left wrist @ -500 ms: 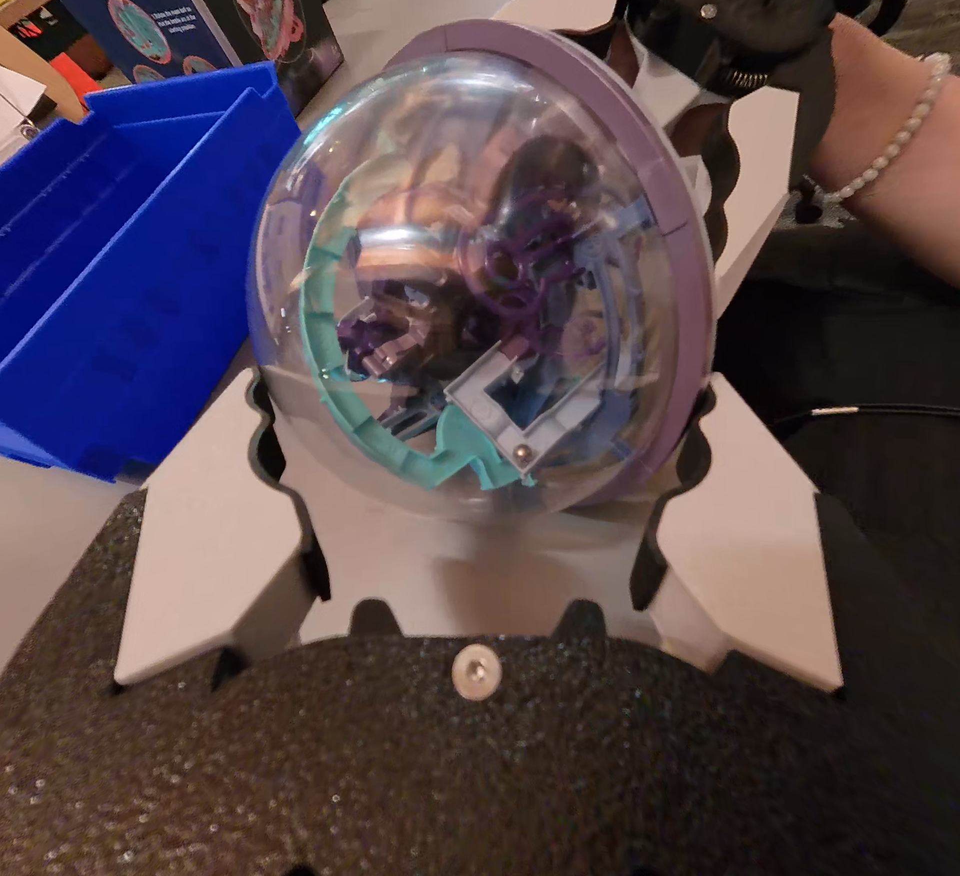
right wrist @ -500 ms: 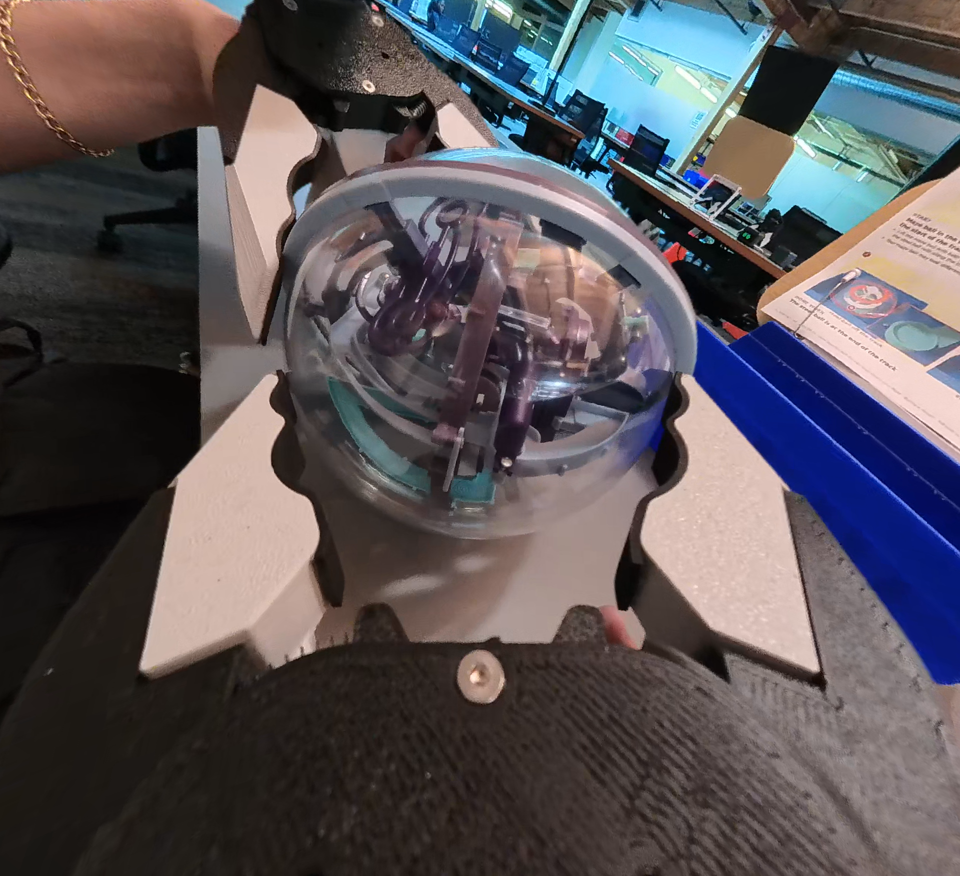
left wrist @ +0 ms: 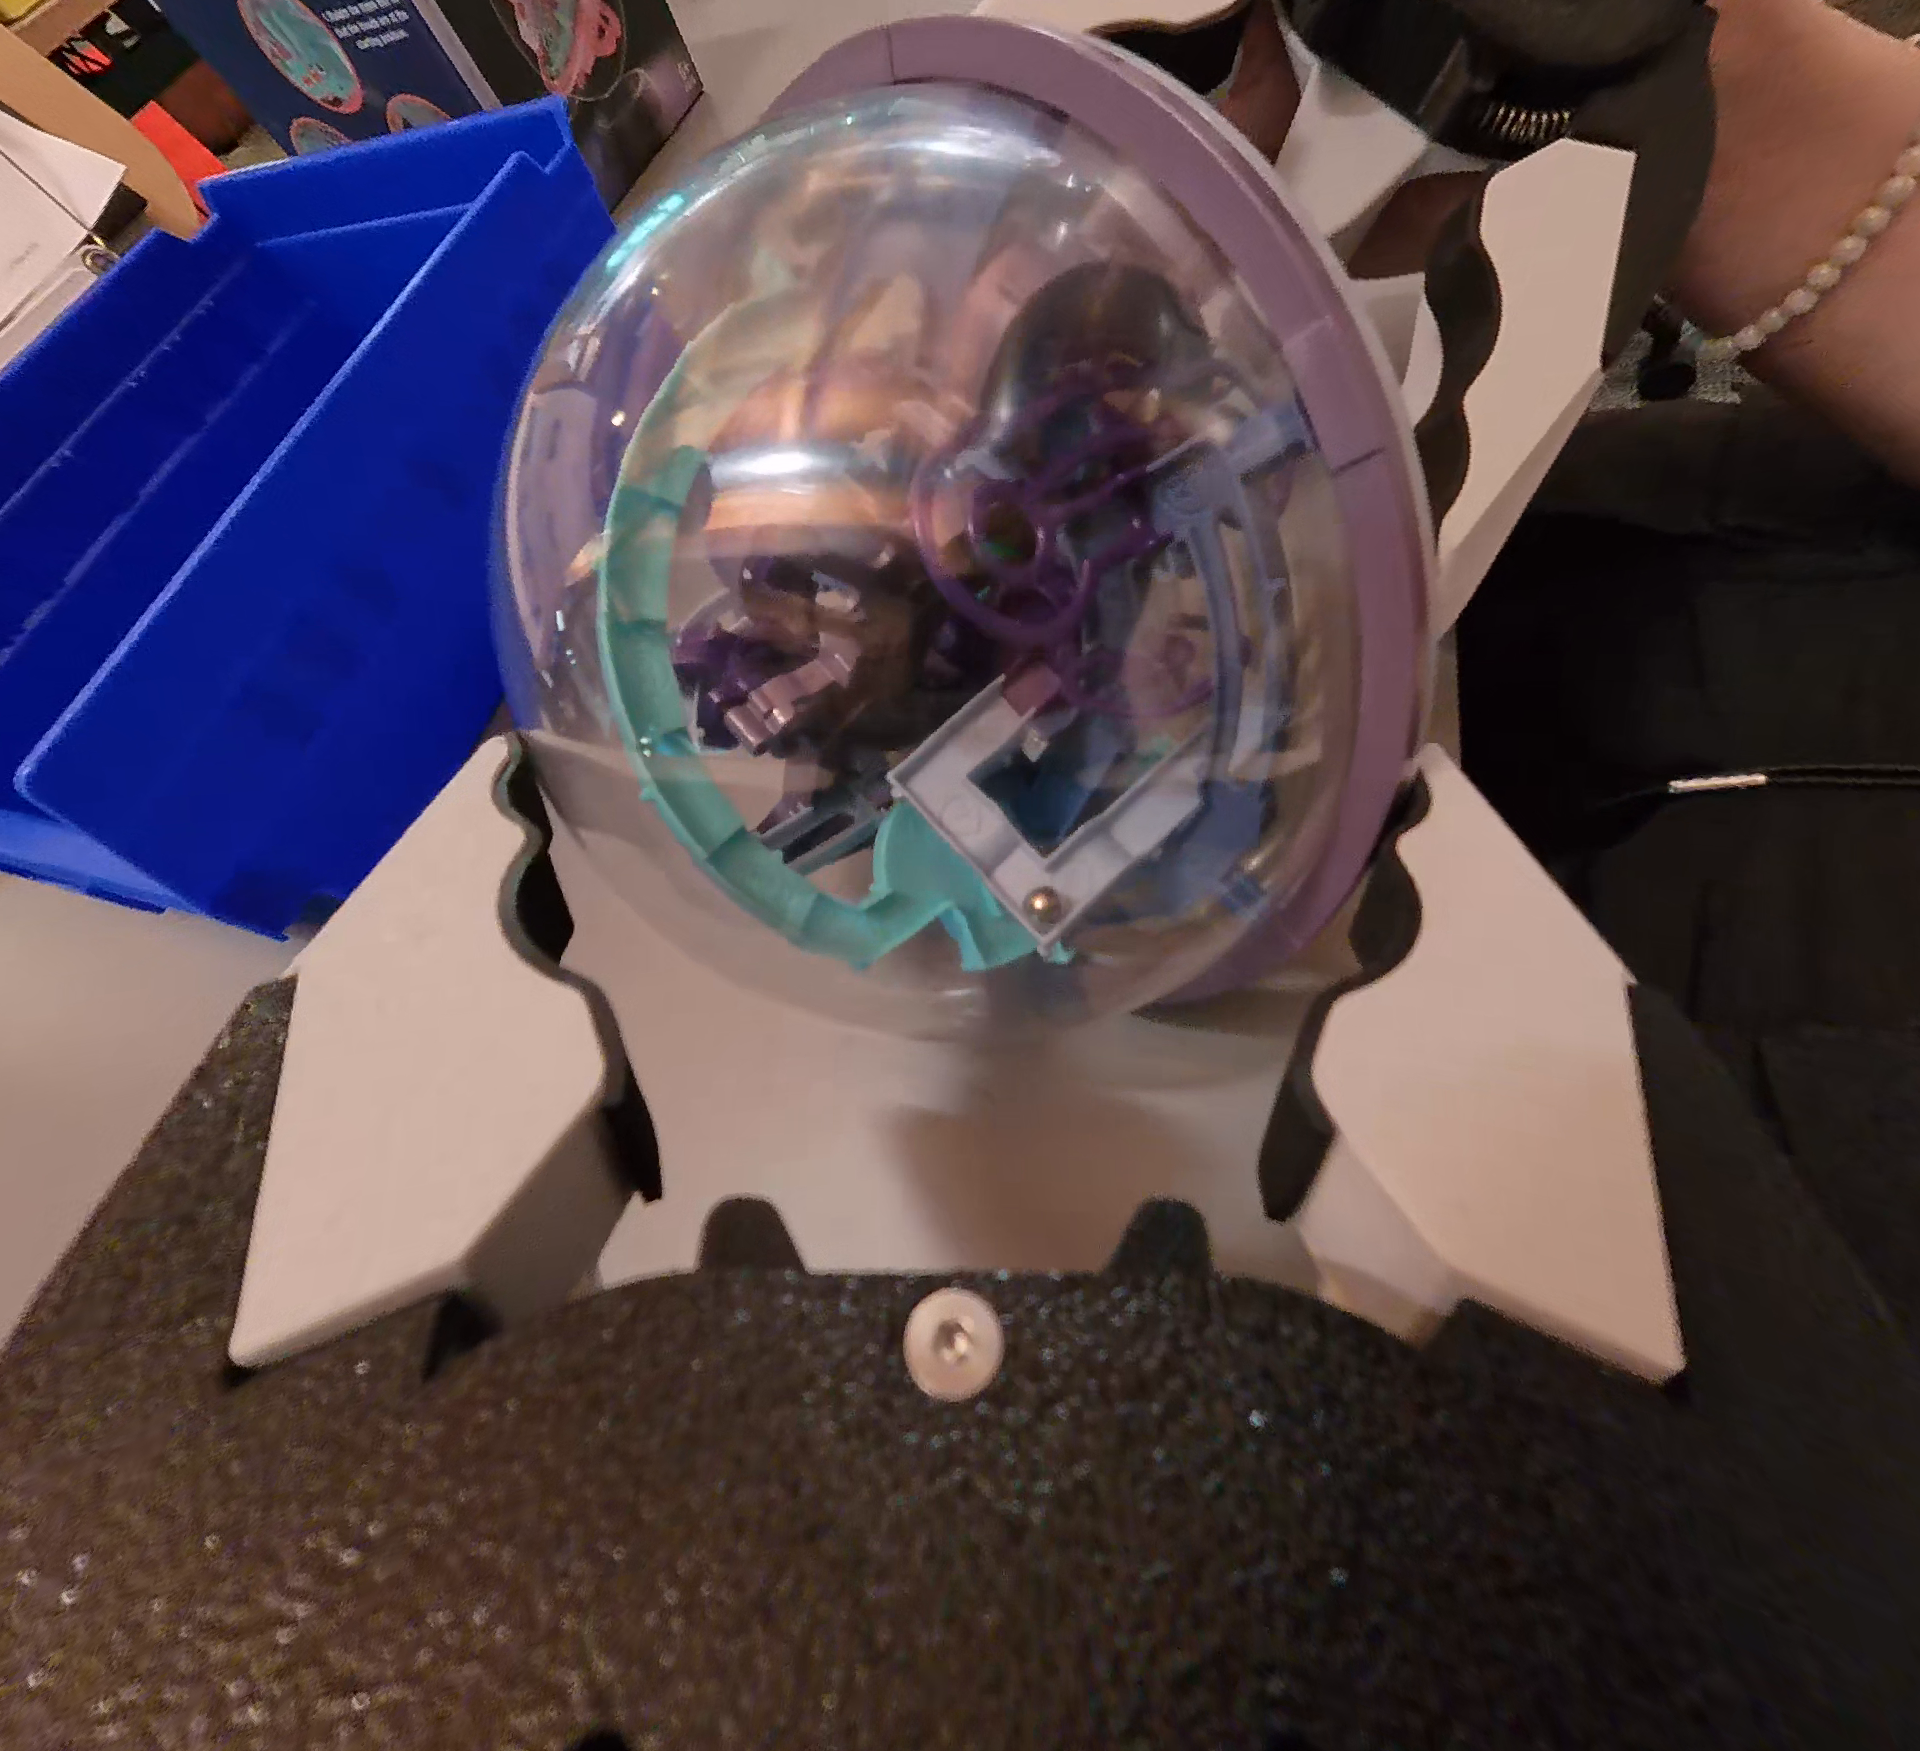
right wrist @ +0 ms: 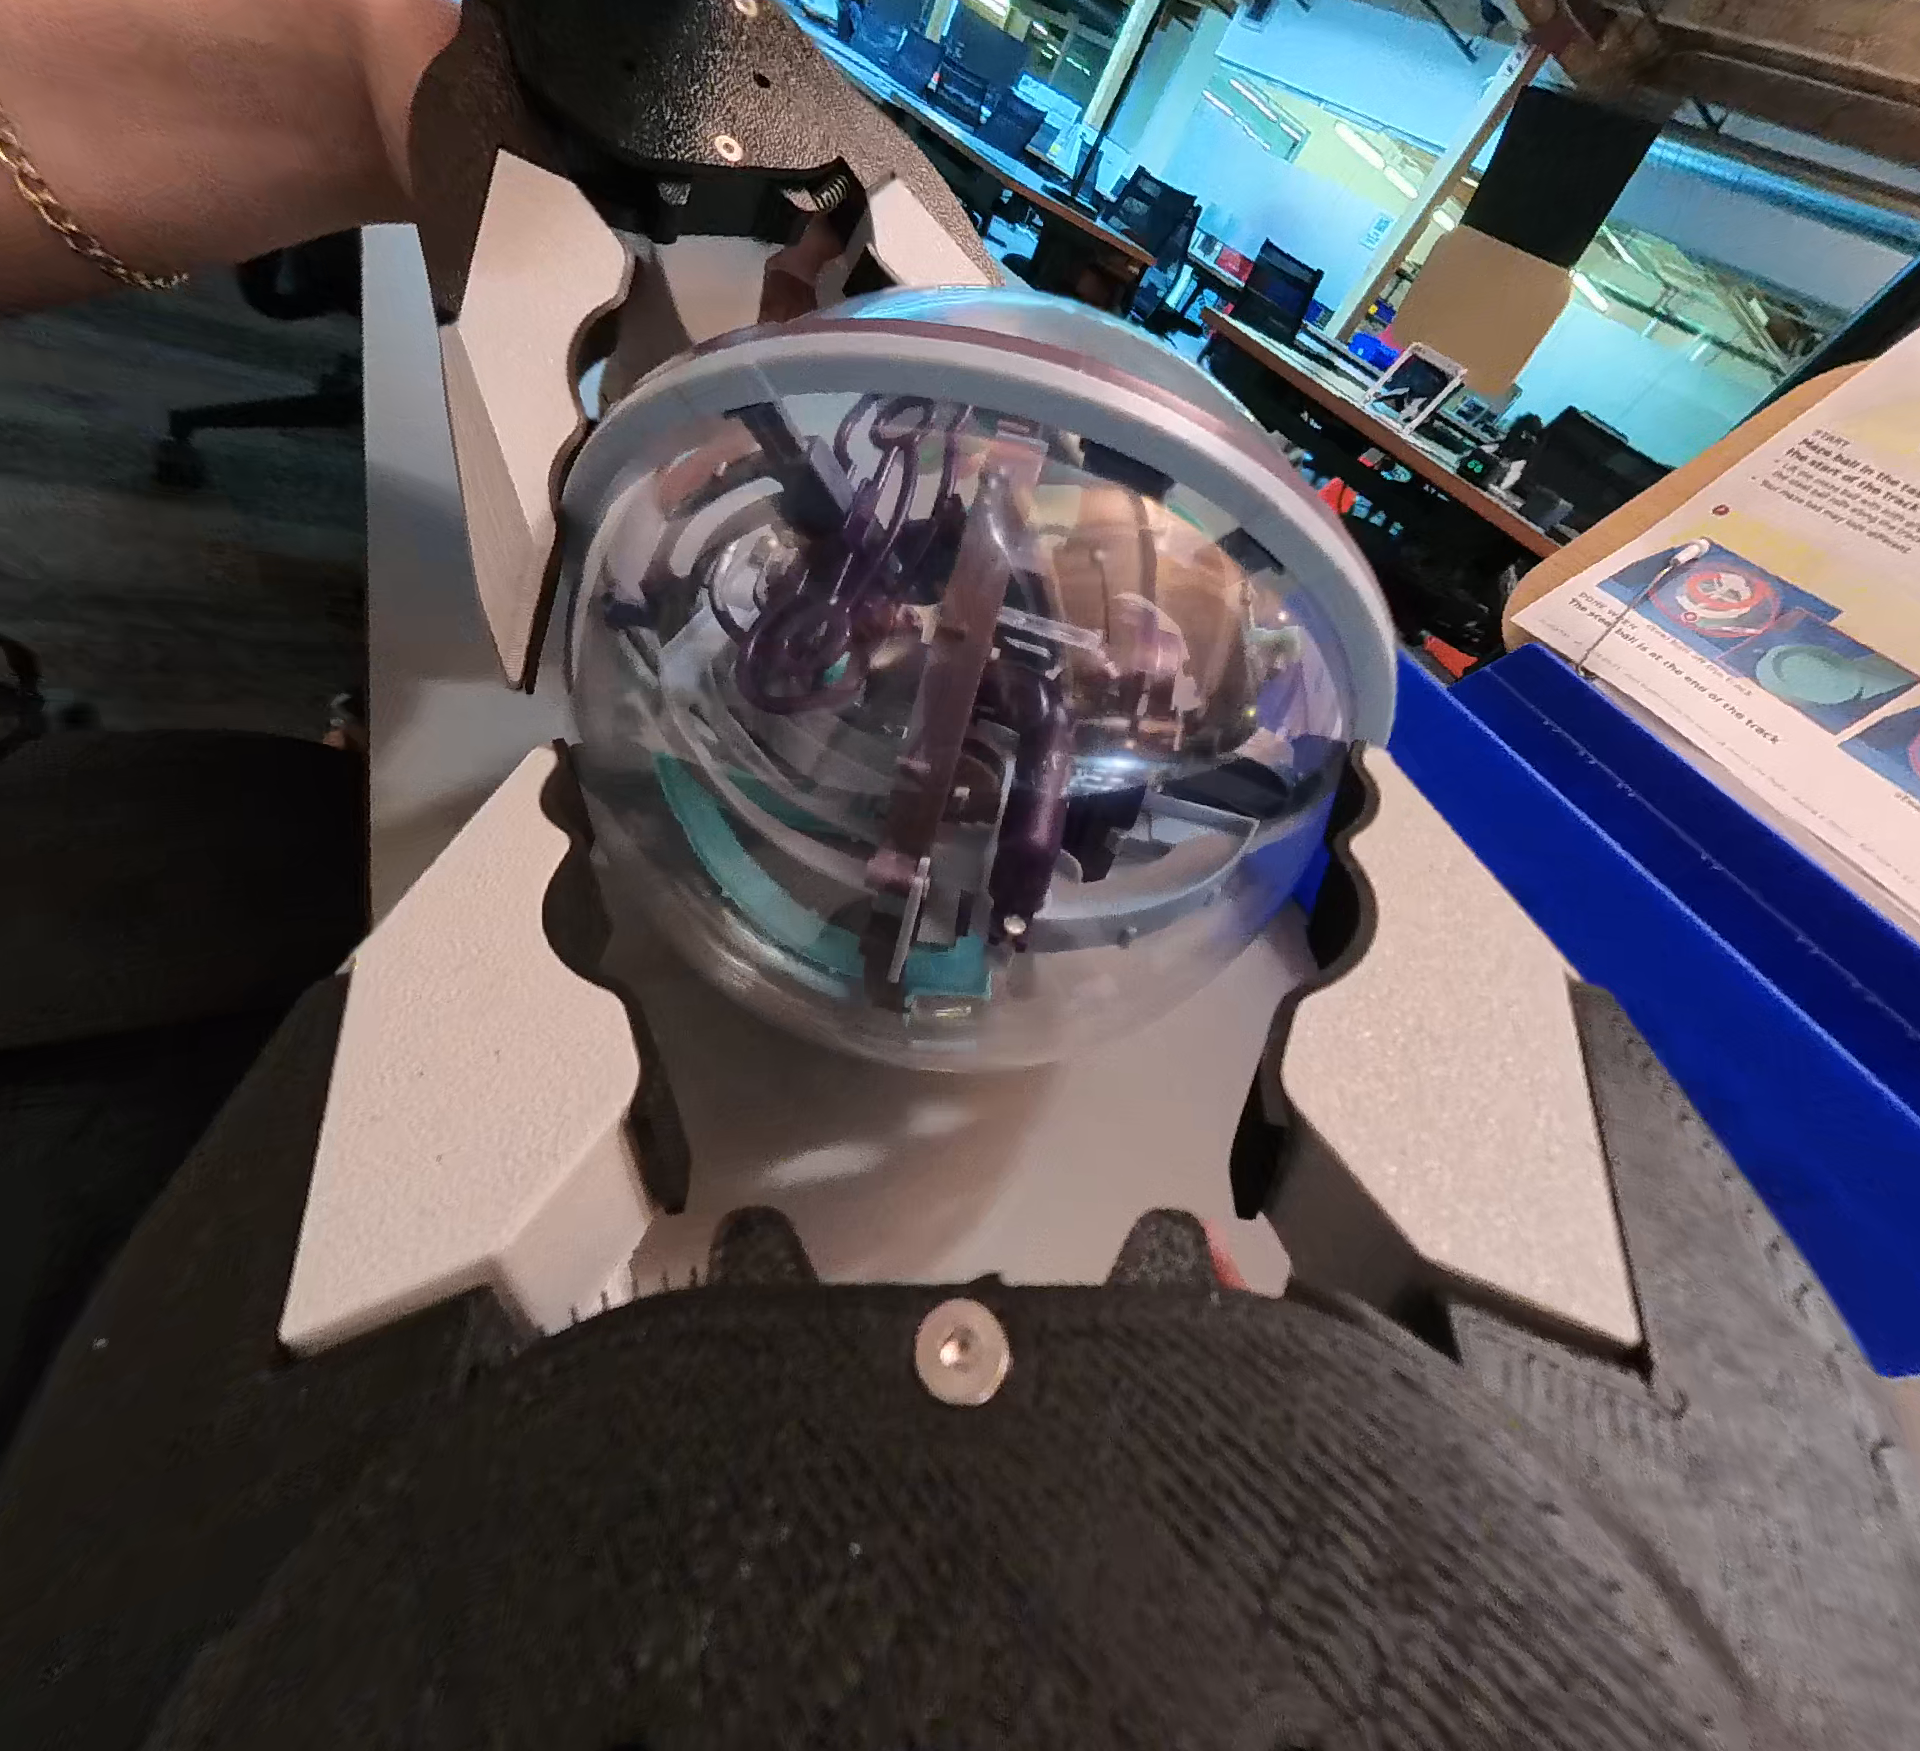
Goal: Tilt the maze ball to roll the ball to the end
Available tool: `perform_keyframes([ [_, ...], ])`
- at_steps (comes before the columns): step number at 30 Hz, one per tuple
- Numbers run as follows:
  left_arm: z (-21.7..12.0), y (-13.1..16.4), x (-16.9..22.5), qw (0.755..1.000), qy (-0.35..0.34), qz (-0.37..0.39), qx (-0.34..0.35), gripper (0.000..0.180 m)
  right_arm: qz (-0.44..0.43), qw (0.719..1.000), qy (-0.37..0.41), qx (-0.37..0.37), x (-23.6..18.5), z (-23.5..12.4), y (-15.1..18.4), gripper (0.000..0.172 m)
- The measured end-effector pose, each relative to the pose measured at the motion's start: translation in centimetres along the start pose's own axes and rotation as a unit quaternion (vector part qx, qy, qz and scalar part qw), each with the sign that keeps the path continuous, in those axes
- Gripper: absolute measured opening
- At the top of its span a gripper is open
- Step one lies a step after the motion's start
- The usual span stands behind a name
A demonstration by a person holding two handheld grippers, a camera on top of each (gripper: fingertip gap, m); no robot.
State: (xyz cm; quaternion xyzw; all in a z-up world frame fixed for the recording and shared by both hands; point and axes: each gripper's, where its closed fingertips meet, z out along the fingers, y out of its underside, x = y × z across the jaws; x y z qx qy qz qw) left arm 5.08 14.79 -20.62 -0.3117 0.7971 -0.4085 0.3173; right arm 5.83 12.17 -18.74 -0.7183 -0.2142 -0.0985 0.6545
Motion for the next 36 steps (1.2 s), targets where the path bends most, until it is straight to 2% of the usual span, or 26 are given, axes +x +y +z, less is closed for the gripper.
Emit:
perform_keyframes([
  [4, -0.16, -0.77, -0.17, 1.000, -0.005, -0.012, 0.013, 0.150, 0.049, 0.999, -0.007, 0.002, 0.10, 0.15, 0.52, 0.137],
  [21, -0.65, -0.21, -0.66, 0.998, 0.012, -0.059, 0.015, 0.148, 0.080, 0.997, -0.005, 0.014, 0.24, 0.80, 0.11, 0.136],
  [36, -0.66, -0.26, -0.60, 0.997, 0.018, -0.071, 0.016, 0.148, 0.091, 0.996, -0.008, 0.018, 0.26, 0.72, 0.02, 0.137],
])
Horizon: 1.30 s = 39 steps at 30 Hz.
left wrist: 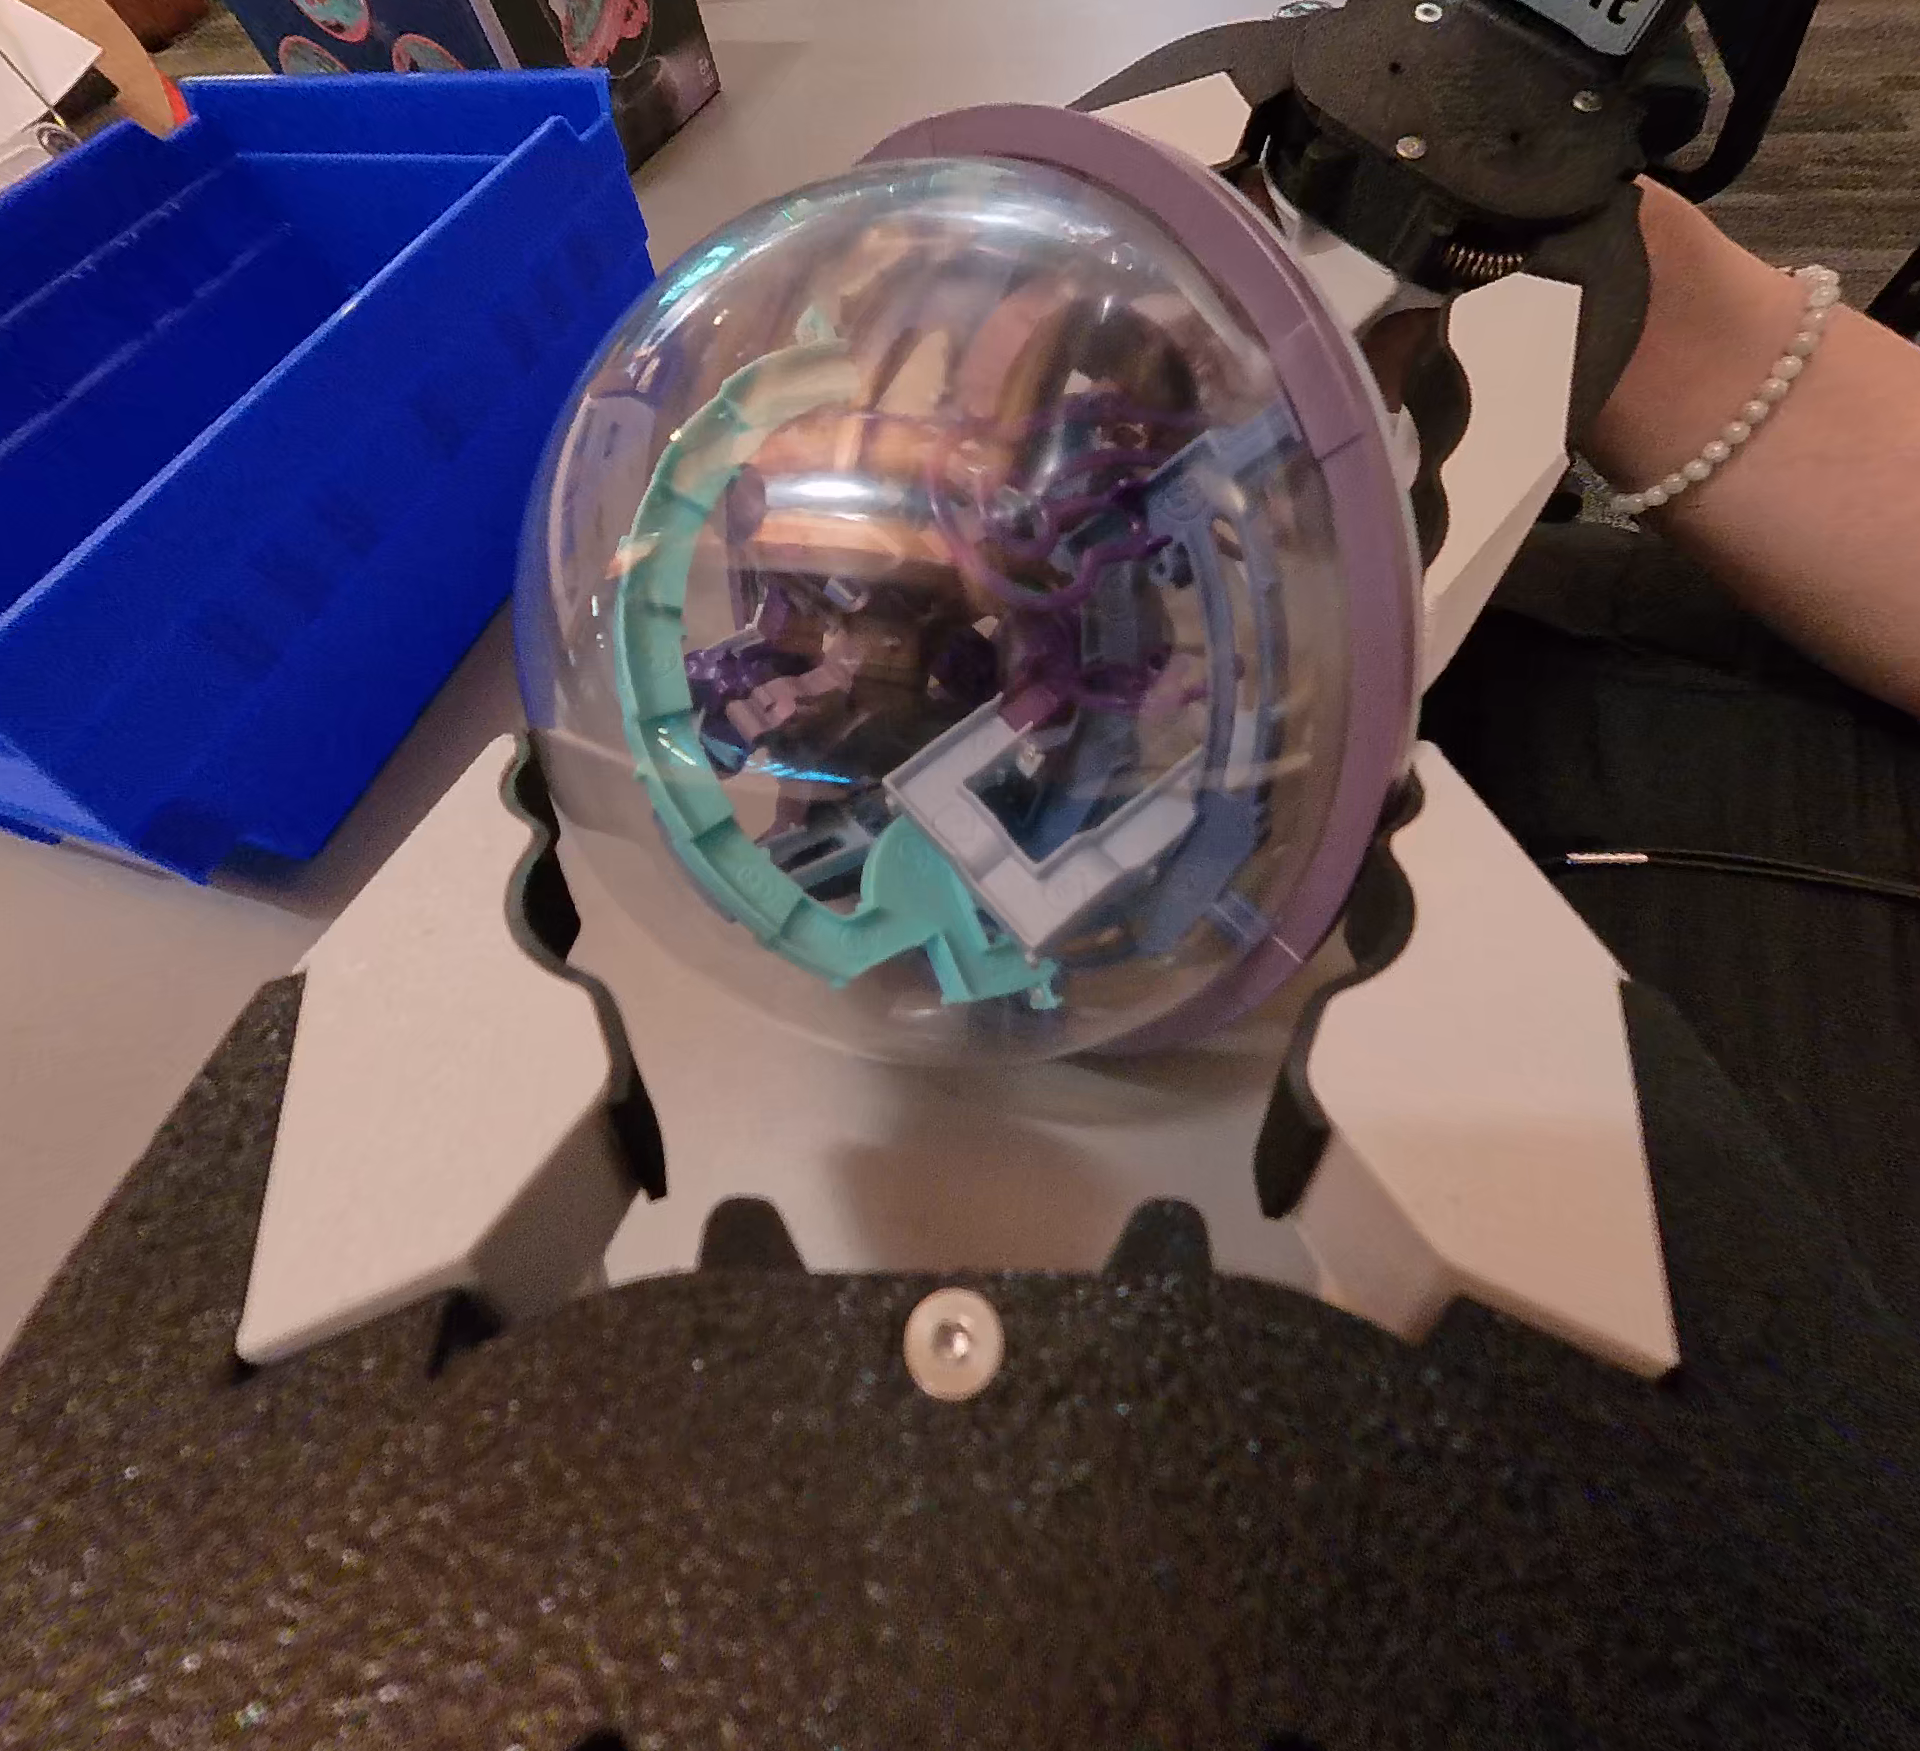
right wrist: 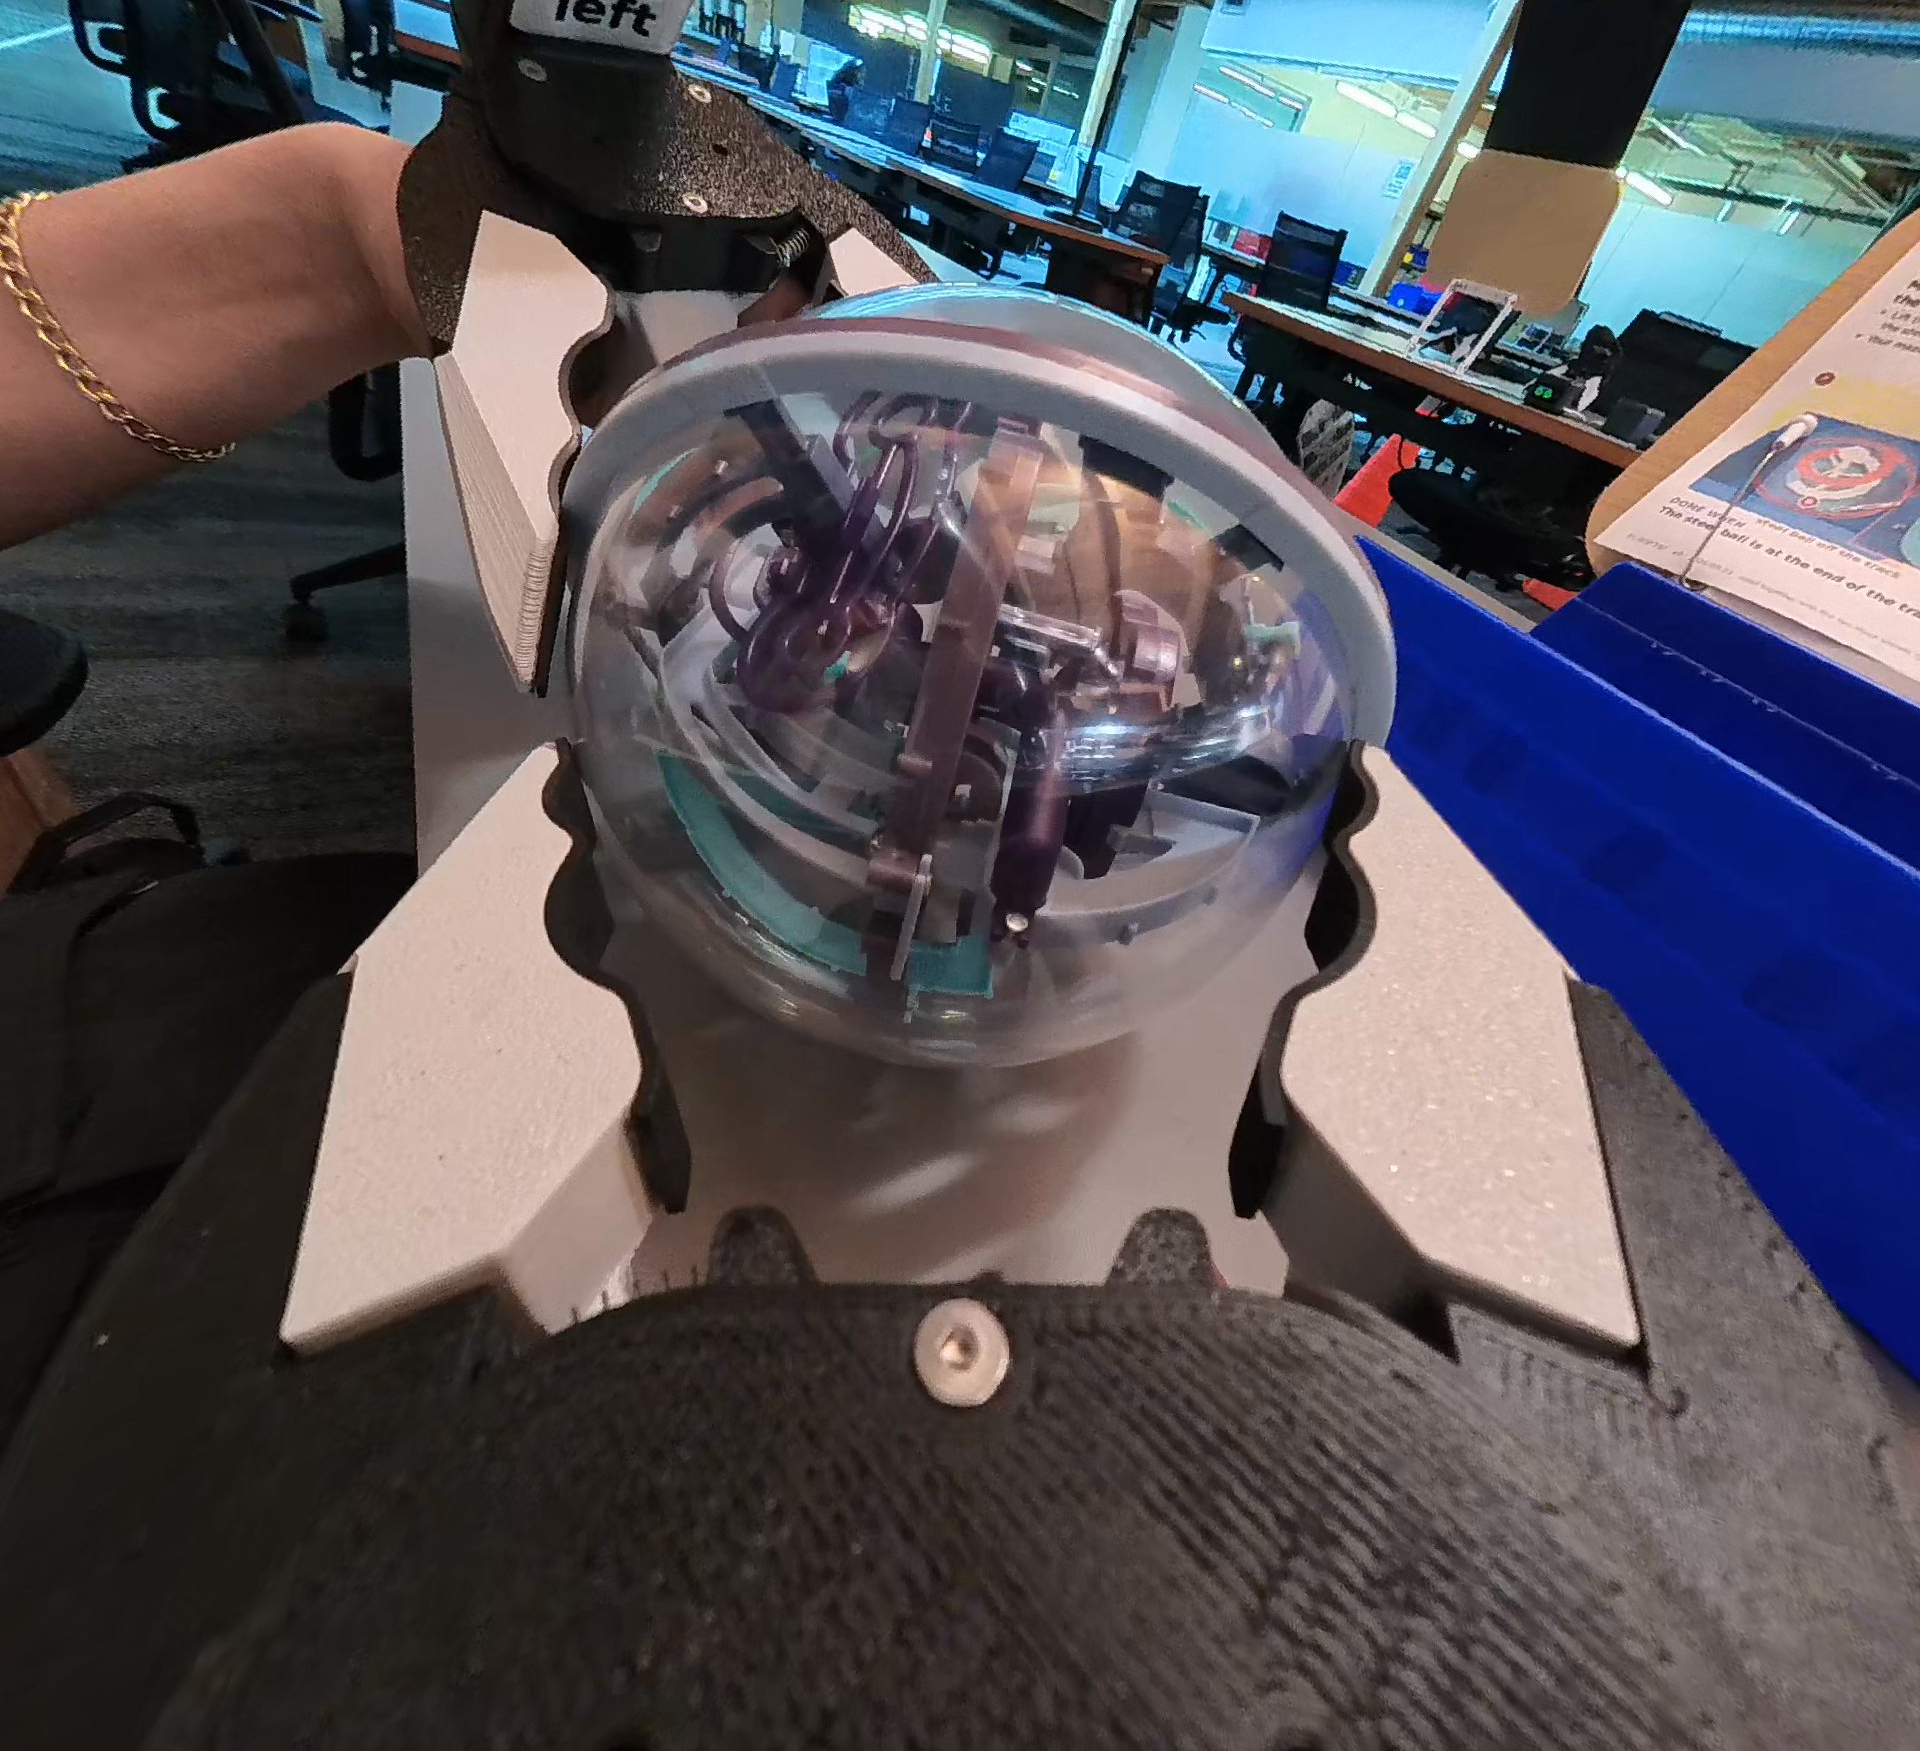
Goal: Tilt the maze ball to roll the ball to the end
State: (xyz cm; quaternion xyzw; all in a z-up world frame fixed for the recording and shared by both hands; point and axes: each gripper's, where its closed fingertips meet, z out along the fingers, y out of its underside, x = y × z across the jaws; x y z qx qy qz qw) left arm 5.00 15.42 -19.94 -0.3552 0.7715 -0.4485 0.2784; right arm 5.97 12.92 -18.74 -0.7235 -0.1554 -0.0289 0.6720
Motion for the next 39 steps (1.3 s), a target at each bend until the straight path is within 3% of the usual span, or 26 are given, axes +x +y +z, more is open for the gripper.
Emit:
perform_keyframes([
  [14, 0.3, -0.8, 0.0, 0.998, 0.026, -0.053, 0.035, 0.148, 0.059, 0.998, 0.000, -0.004, 0.3, -0.3, 0.0, 0.137],
  [21, 0.1, -2.7, -0.8, 0.980, 0.056, -0.161, 0.102, 0.147, 0.236, 0.970, -0.014, -0.046, 0.1, -0.3, 0.4, 0.133],
  [24, 0.1, -2.8, -0.8, 0.979, 0.056, -0.168, 0.106, 0.147, 0.242, 0.969, -0.018, -0.049, 0.0, -0.4, 0.6, 0.133],
  [27, 0.1, -2.9, -0.7, 0.978, 0.057, -0.172, 0.103, 0.147, 0.187, 0.979, -0.019, -0.077, -0.3, -0.6, 1.2, 0.132],
  [31, 0.2, -2.7, -0.7, 0.980, 0.055, -0.164, 0.094, 0.146, 0.033, 0.996, 0.025, -0.081, 0.4, -0.6, 0.6, 0.141],
  [35, 0.1, -2.6, -0.5, 0.982, 0.059, -0.158, 0.090, 0.146, -0.124, 0.990, 0.051, -0.055, 0.0, -0.4, -1.6, 0.145],
  [39, 0.1, -2.6, -0.3, 0.982, 0.064, -0.155, 0.089, 0.146, -0.198, 0.977, 0.068, -0.033, -0.5, -0.1, -3.3, 0.149],
])
